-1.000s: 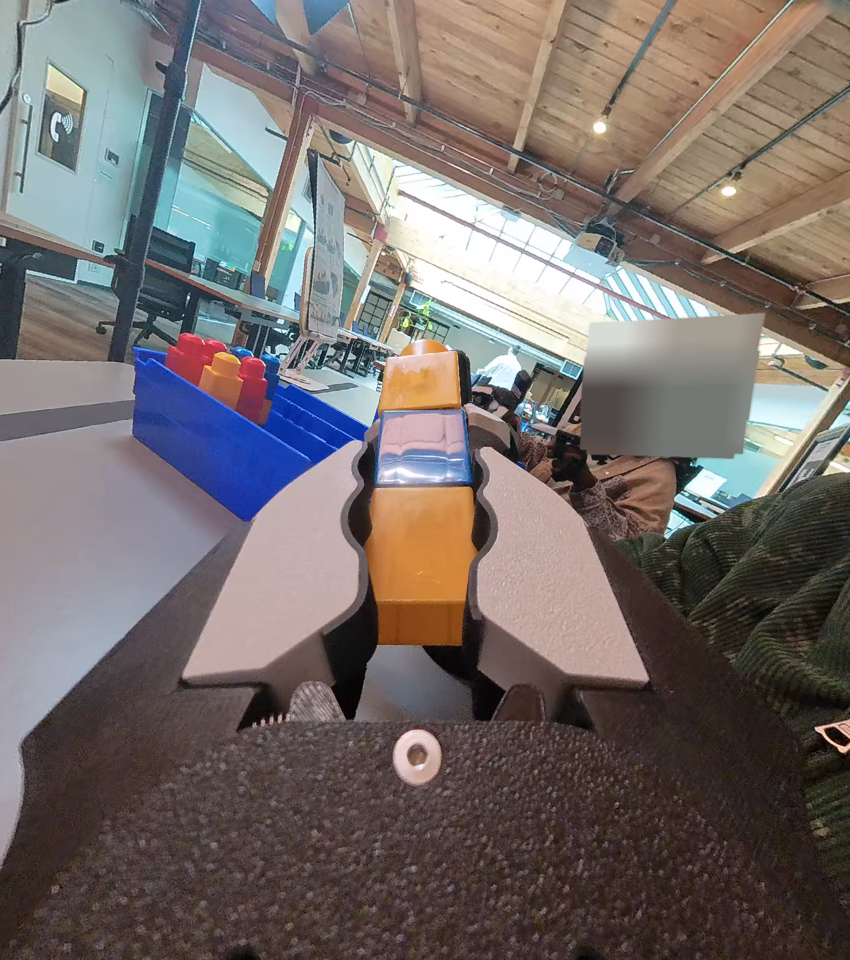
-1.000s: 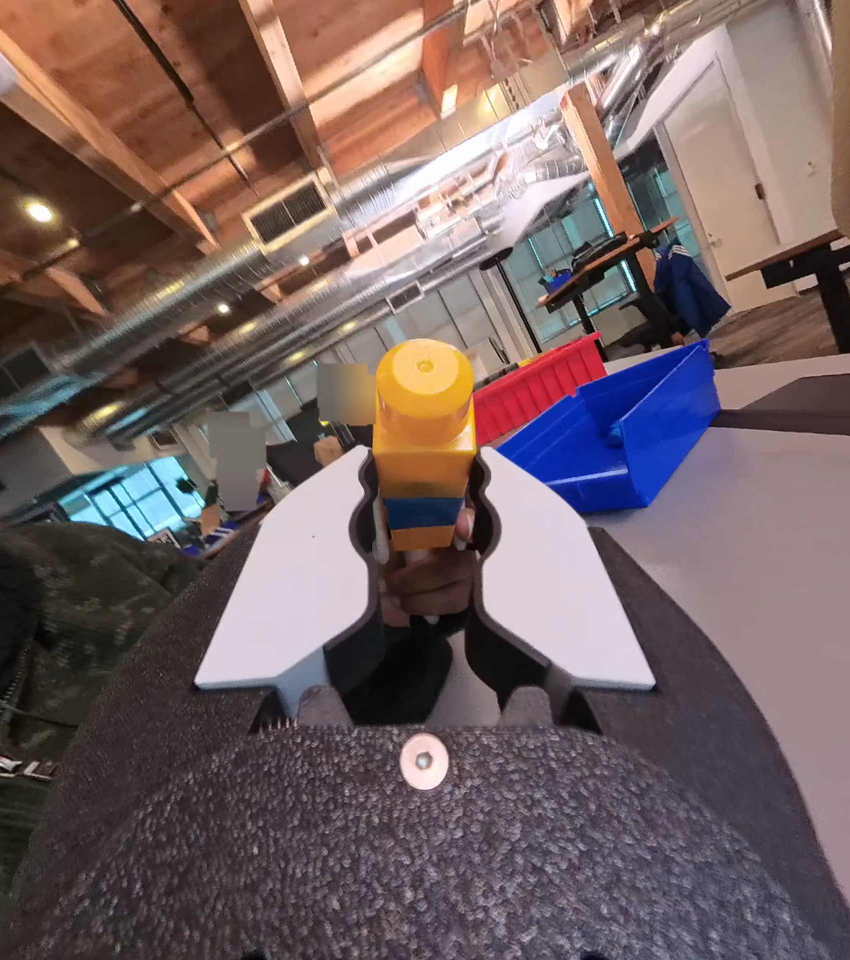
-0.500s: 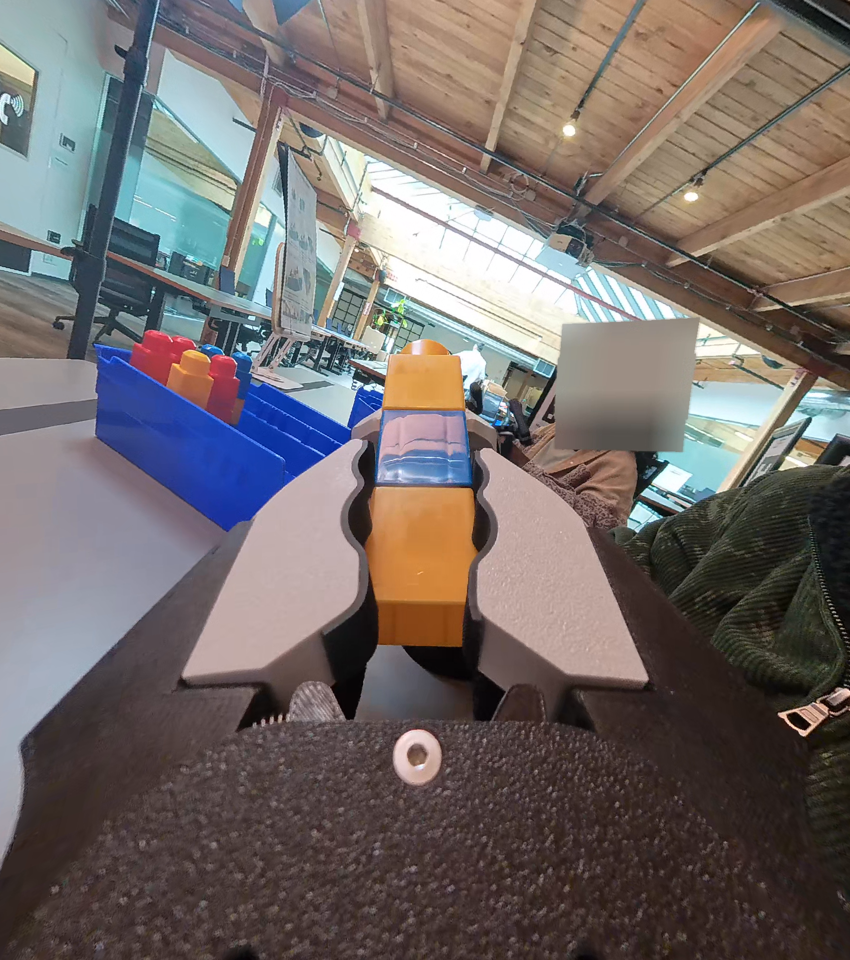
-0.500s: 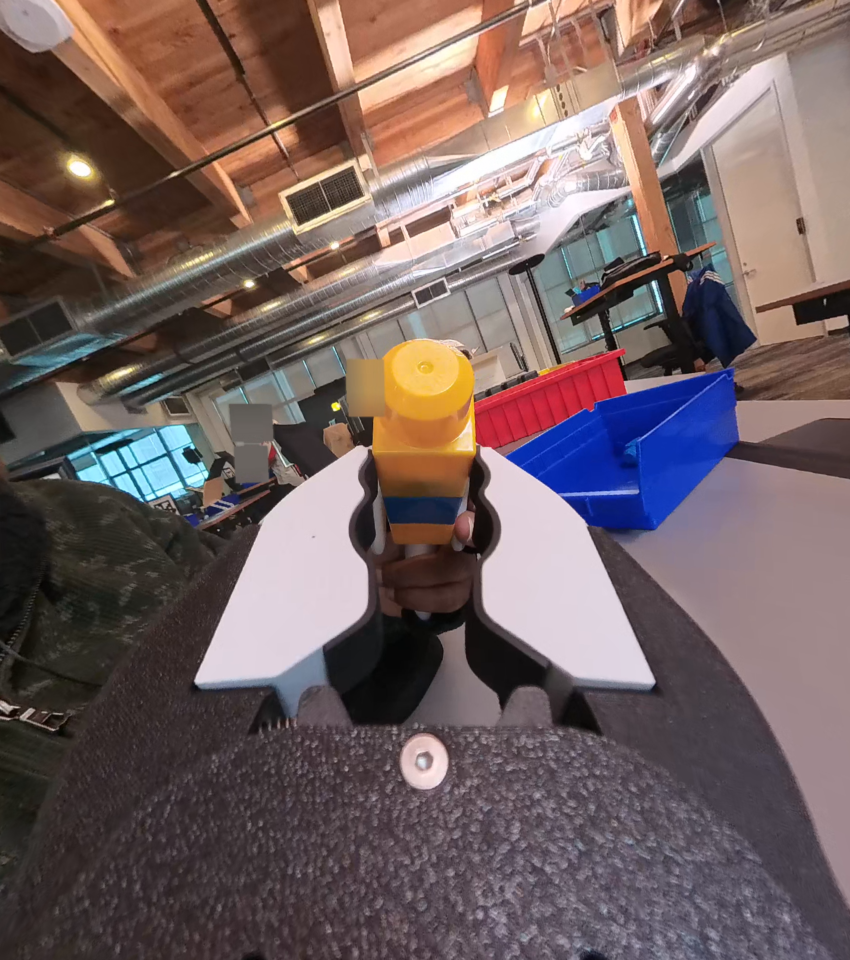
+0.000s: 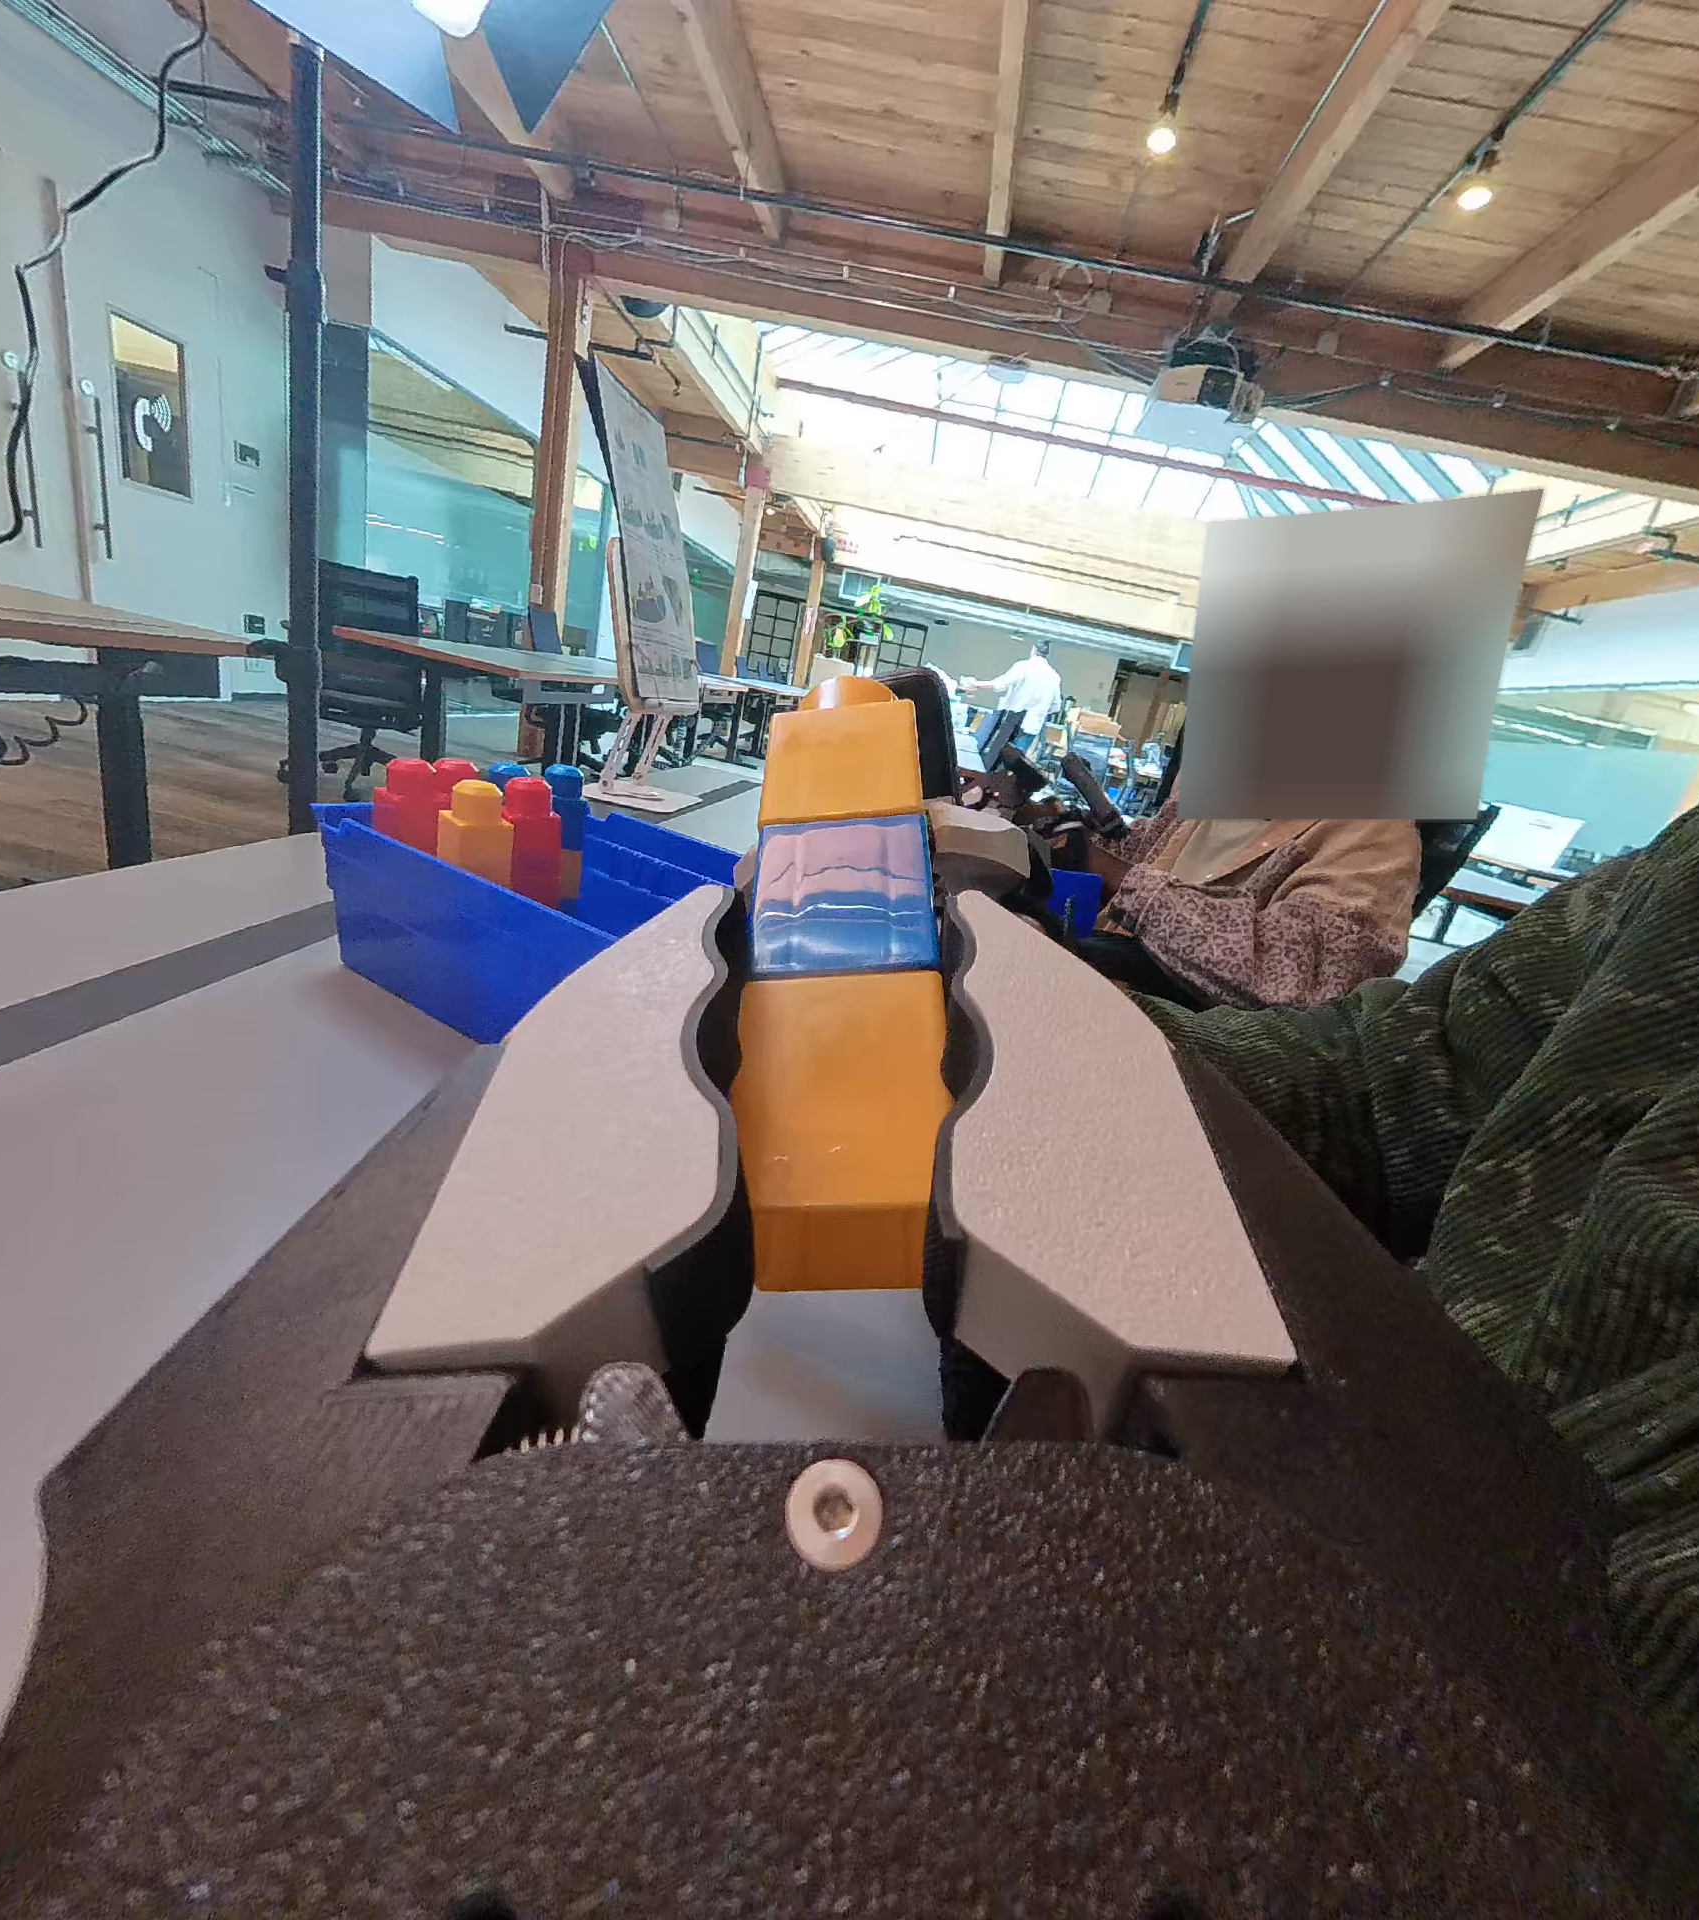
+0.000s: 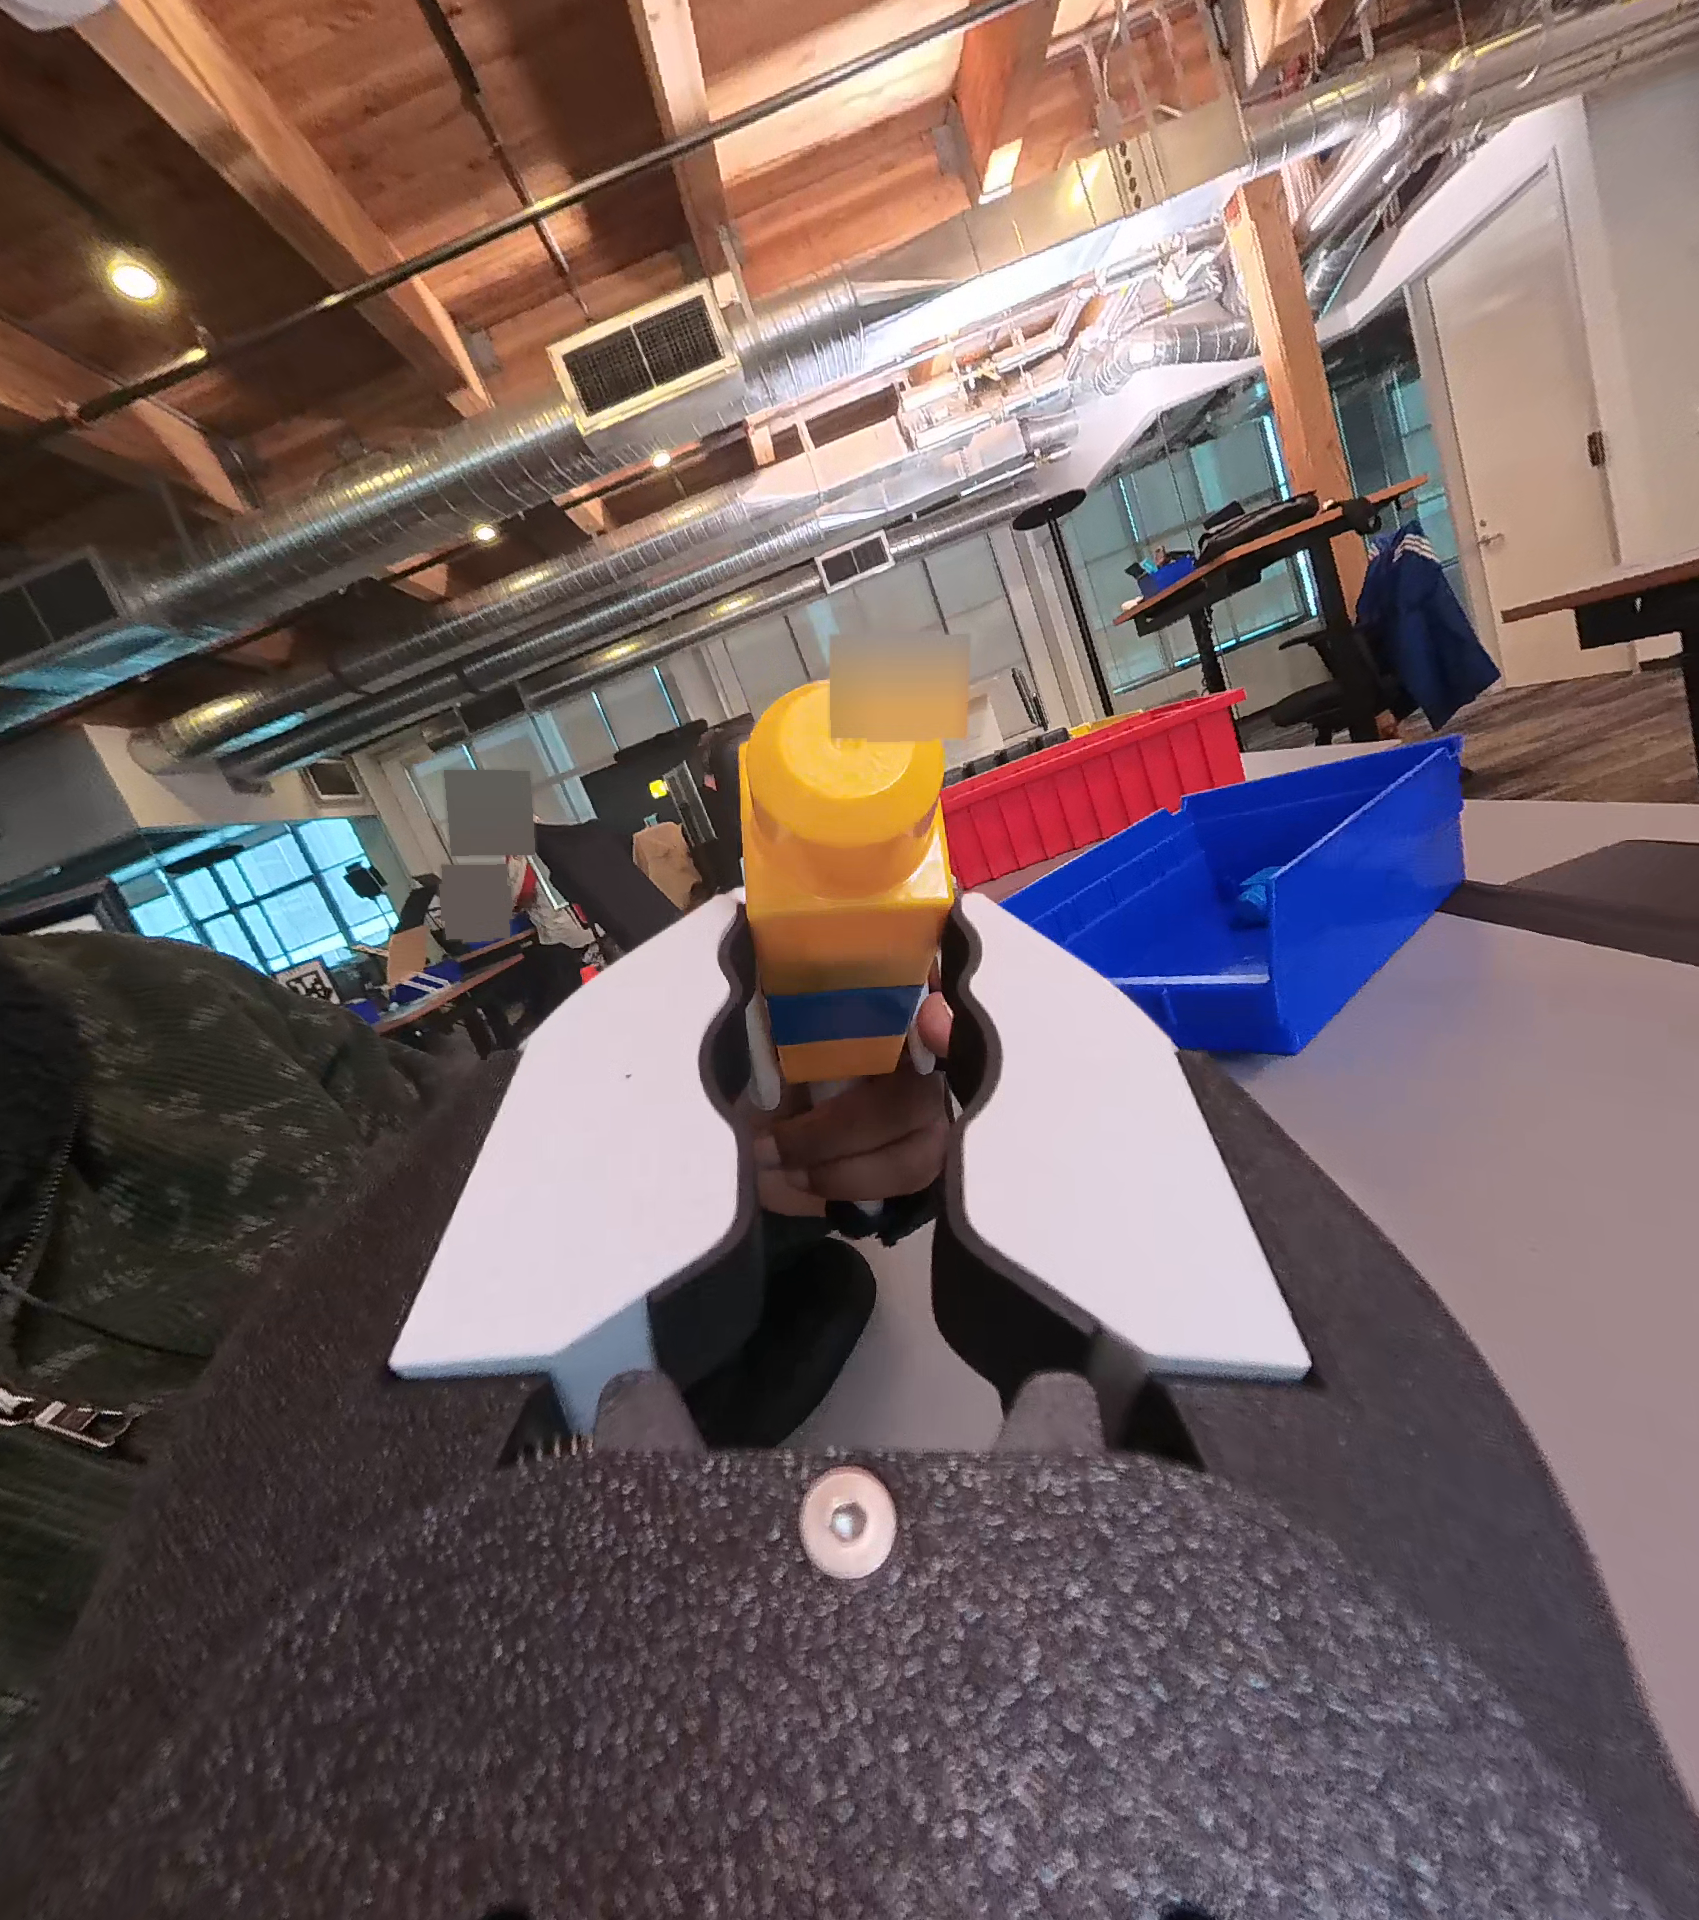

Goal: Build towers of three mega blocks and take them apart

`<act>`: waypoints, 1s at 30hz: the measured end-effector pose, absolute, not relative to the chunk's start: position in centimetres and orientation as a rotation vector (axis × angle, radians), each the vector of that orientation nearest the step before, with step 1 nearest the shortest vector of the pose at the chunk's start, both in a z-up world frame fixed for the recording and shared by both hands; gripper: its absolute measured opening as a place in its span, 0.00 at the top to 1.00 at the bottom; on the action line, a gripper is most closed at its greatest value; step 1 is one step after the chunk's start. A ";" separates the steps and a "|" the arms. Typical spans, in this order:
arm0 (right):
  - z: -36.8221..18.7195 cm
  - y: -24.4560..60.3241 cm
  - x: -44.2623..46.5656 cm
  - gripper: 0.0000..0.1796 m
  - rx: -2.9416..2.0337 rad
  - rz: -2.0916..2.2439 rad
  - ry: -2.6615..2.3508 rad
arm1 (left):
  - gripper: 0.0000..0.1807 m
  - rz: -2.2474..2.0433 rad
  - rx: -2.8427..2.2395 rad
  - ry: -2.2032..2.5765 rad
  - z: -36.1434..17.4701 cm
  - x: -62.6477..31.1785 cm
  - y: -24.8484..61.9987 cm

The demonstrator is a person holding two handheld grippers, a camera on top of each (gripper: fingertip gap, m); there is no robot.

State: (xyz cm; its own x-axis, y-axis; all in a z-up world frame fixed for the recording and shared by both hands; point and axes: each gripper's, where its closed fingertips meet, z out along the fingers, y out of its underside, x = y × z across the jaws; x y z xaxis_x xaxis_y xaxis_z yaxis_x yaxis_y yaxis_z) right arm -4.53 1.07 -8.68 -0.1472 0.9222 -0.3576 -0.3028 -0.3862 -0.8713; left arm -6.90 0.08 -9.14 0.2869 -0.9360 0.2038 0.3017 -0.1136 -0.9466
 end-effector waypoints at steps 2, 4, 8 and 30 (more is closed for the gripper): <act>-8.7 1.1 -4.5 0.80 -1.178 1.689 -0.812 | 0.80 -1.187 -1.241 0.697 -9.2 -6.9 0.0; -8.7 1.1 -4.6 0.80 -1.184 1.672 -0.825 | 0.80 -1.158 -1.237 0.714 -9.2 -6.9 0.0; -8.8 1.0 -4.5 0.78 -1.201 1.623 -0.899 | 0.80 -1.142 -1.208 0.751 -9.0 -7.3 -0.3; -1.7 10.1 8.3 0.84 -1.592 0.810 -1.093 | 1.00 -0.865 -1.426 0.732 -12.9 -9.6 4.0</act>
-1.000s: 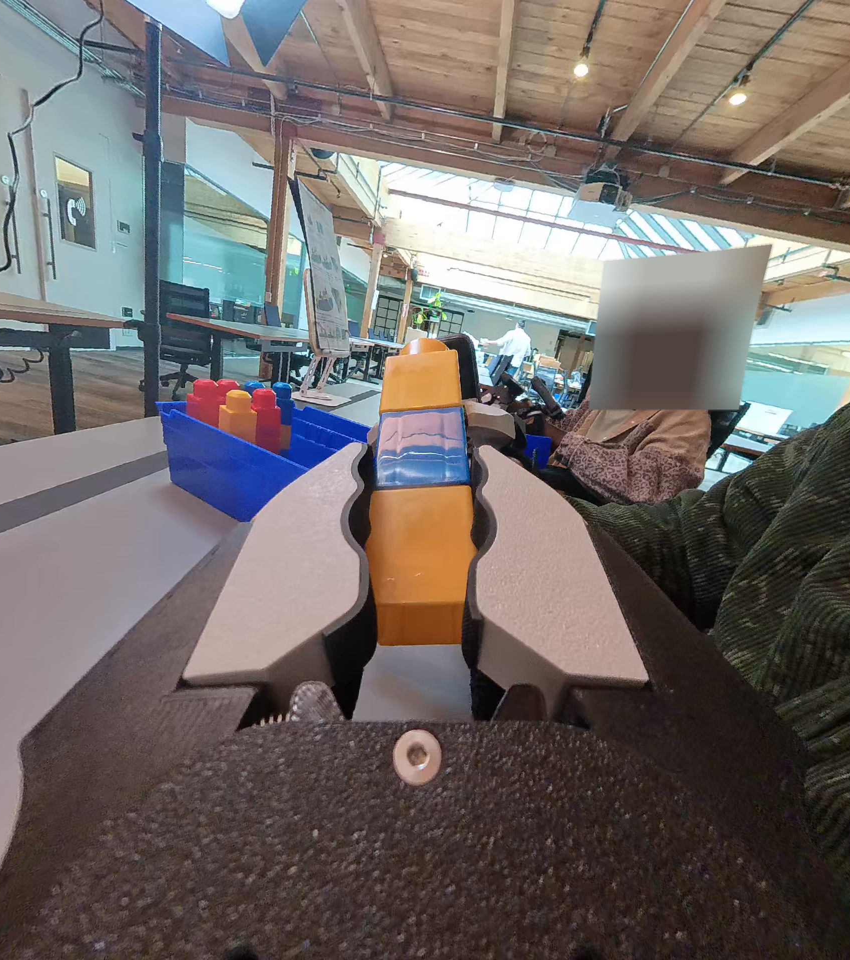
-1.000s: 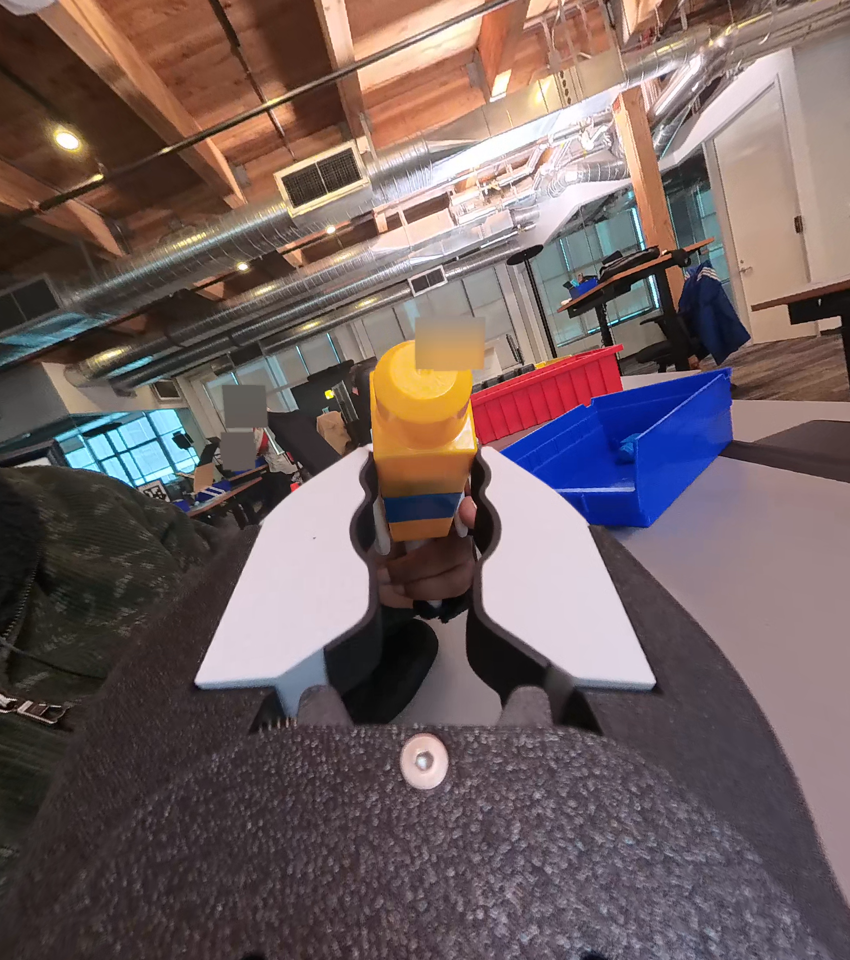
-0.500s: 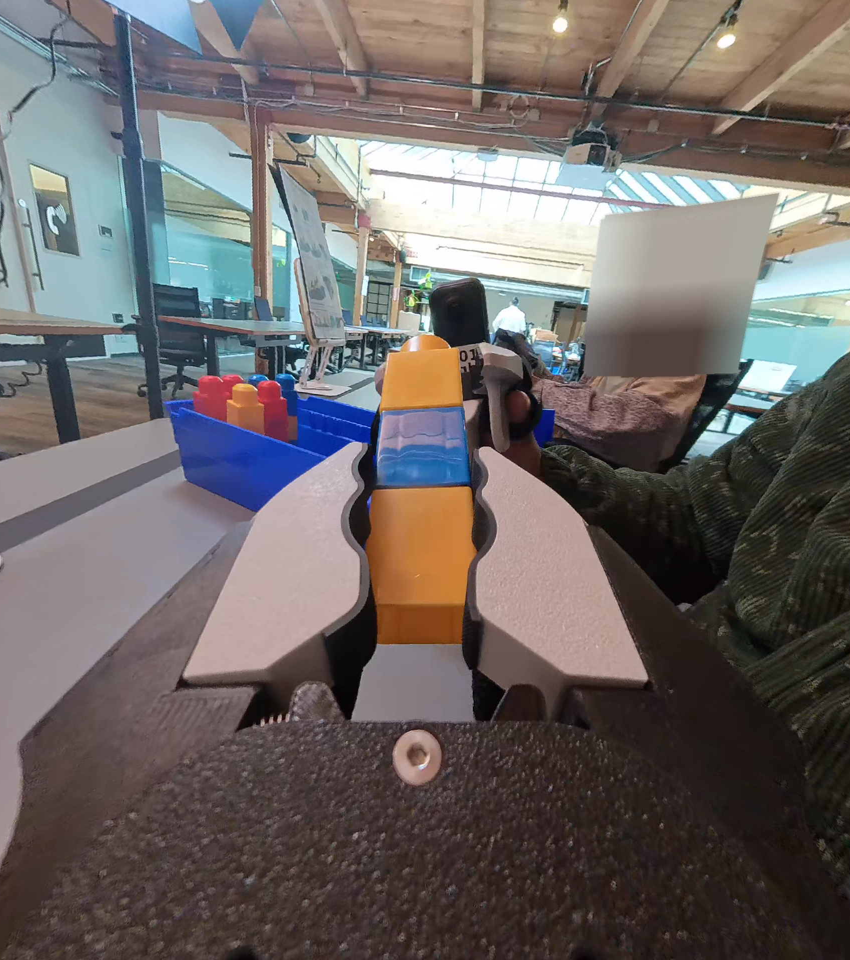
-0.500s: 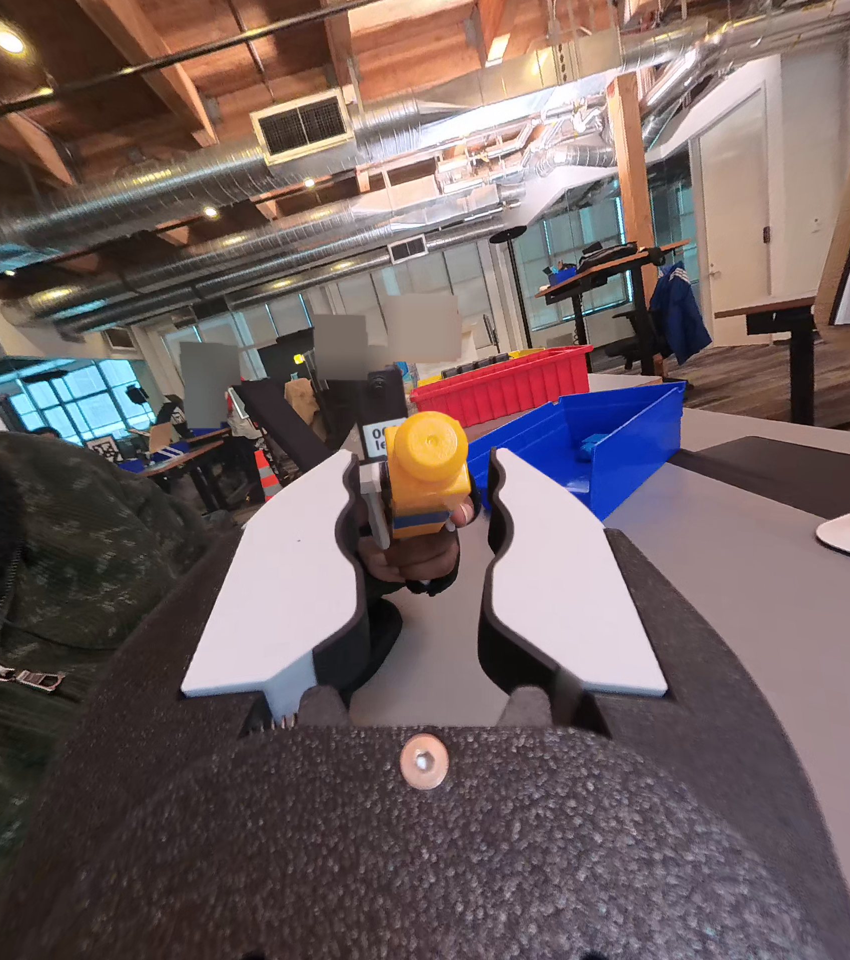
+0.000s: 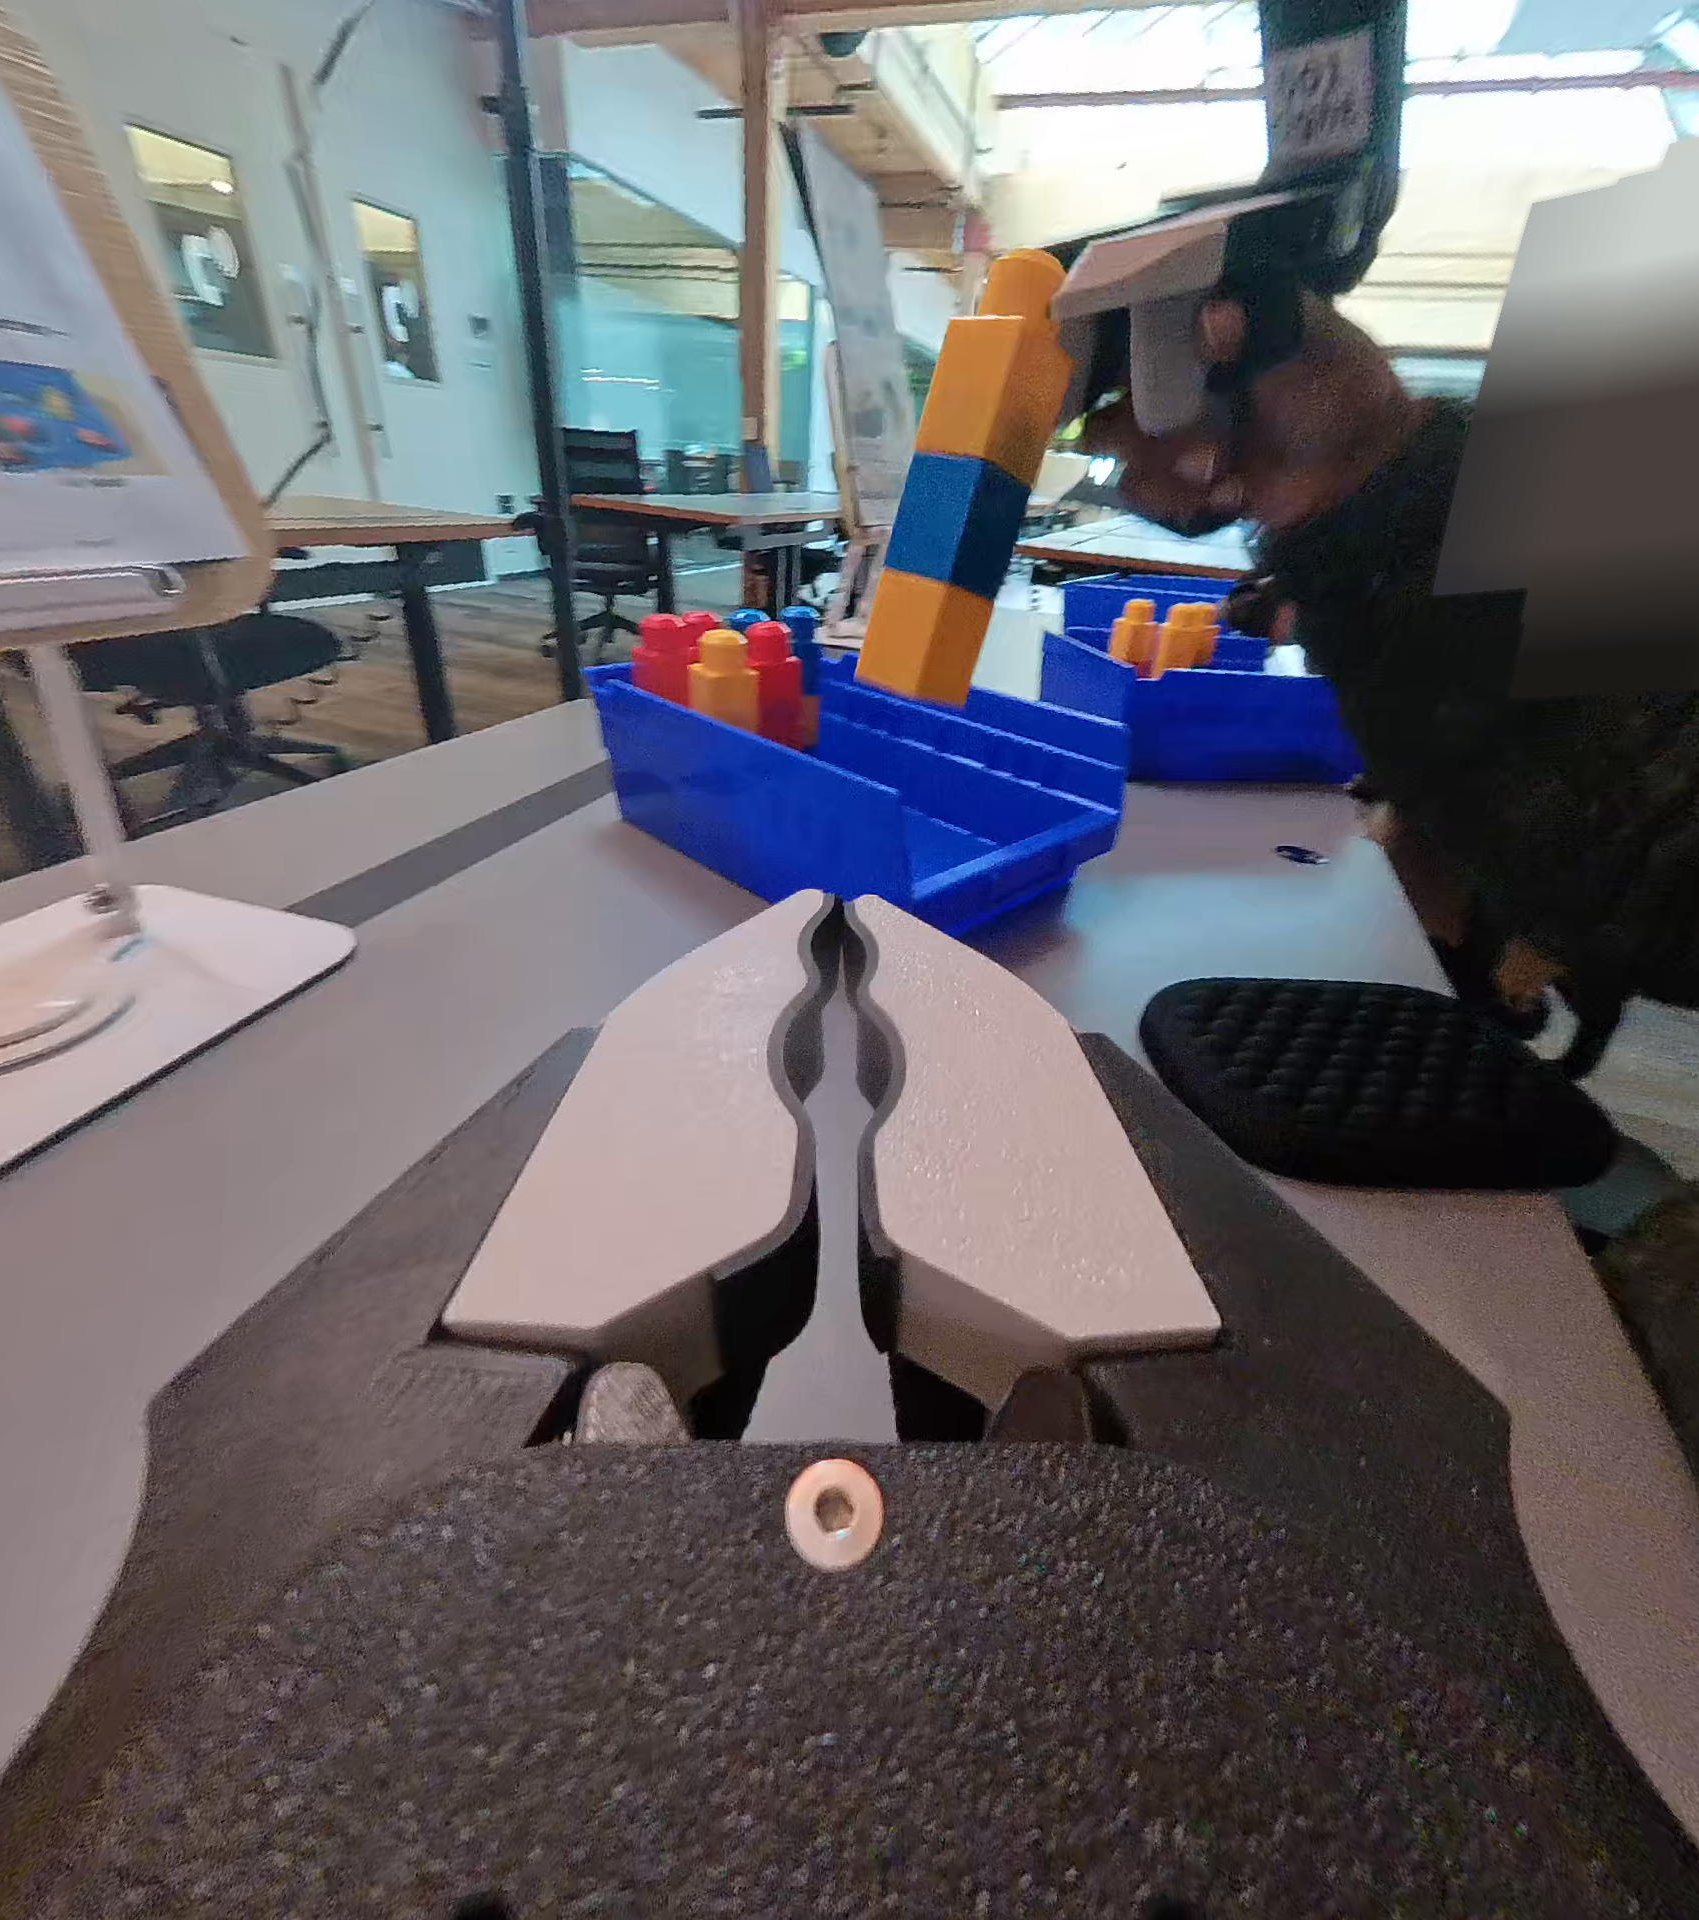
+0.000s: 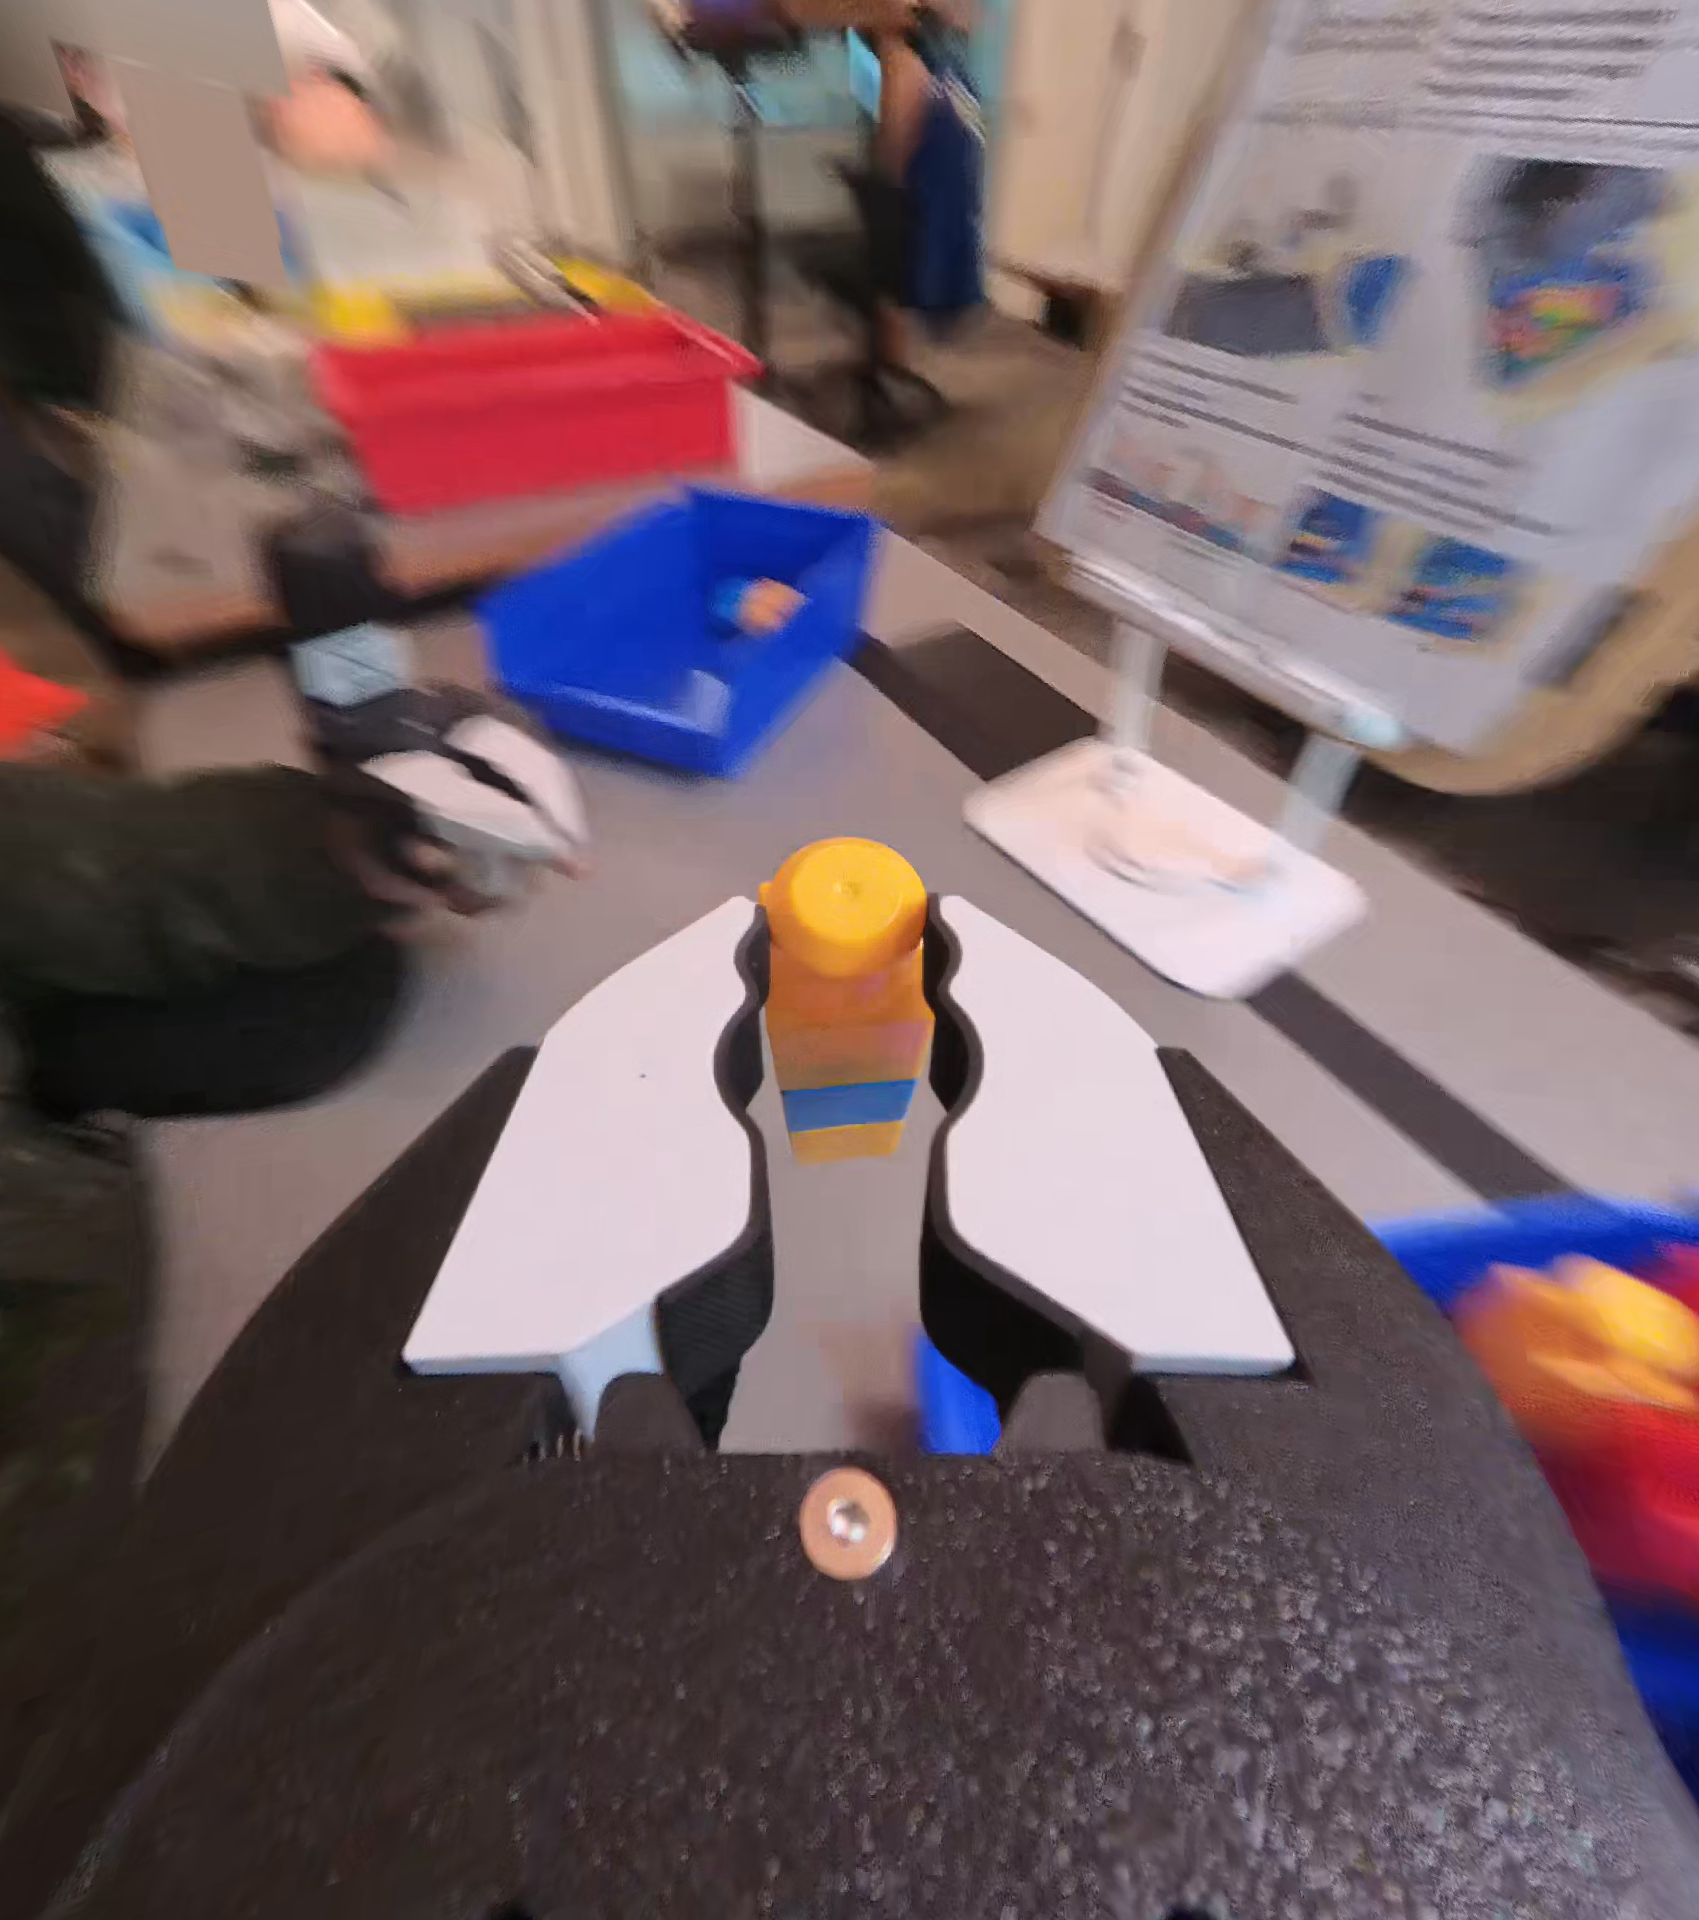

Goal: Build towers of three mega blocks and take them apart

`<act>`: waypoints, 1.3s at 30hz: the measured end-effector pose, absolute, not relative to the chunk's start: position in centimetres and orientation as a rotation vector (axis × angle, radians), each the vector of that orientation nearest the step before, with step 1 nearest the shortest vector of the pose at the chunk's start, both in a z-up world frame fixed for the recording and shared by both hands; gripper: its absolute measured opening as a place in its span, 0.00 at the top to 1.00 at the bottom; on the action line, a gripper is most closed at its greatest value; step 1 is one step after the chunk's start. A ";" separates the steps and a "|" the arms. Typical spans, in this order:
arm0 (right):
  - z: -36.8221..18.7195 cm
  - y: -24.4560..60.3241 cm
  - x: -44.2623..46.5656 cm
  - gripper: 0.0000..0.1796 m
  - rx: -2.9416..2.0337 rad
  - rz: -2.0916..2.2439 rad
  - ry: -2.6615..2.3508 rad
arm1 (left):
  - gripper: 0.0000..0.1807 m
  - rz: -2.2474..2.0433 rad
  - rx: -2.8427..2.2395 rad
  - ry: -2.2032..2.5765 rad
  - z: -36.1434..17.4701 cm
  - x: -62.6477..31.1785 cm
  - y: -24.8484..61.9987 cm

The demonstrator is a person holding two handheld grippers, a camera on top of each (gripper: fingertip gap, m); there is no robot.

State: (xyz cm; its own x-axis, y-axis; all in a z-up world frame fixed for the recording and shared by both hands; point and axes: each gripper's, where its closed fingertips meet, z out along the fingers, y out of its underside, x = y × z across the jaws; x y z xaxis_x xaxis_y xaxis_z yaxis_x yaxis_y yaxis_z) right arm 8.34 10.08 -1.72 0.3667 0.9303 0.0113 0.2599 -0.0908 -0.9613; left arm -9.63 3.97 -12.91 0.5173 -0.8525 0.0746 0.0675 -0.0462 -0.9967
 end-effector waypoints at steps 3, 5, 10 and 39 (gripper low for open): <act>-1.9 16.0 15.0 0.84 -1.785 0.466 -1.083 | 1.00 -0.826 -1.449 0.735 -13.1 -9.8 4.2; -3.4 19.4 19.2 0.84 -1.890 0.340 -1.074 | 1.00 -0.805 -1.444 0.741 -13.0 -9.7 4.1; -9.6 25.3 25.4 0.84 -1.975 0.350 -0.921 | 1.00 -0.721 -1.440 0.741 -13.0 -10.1 4.5; -17.7 29.9 22.7 0.75 -2.309 0.065 -1.197 | 1.00 -0.734 -1.500 0.790 -15.6 -9.4 4.8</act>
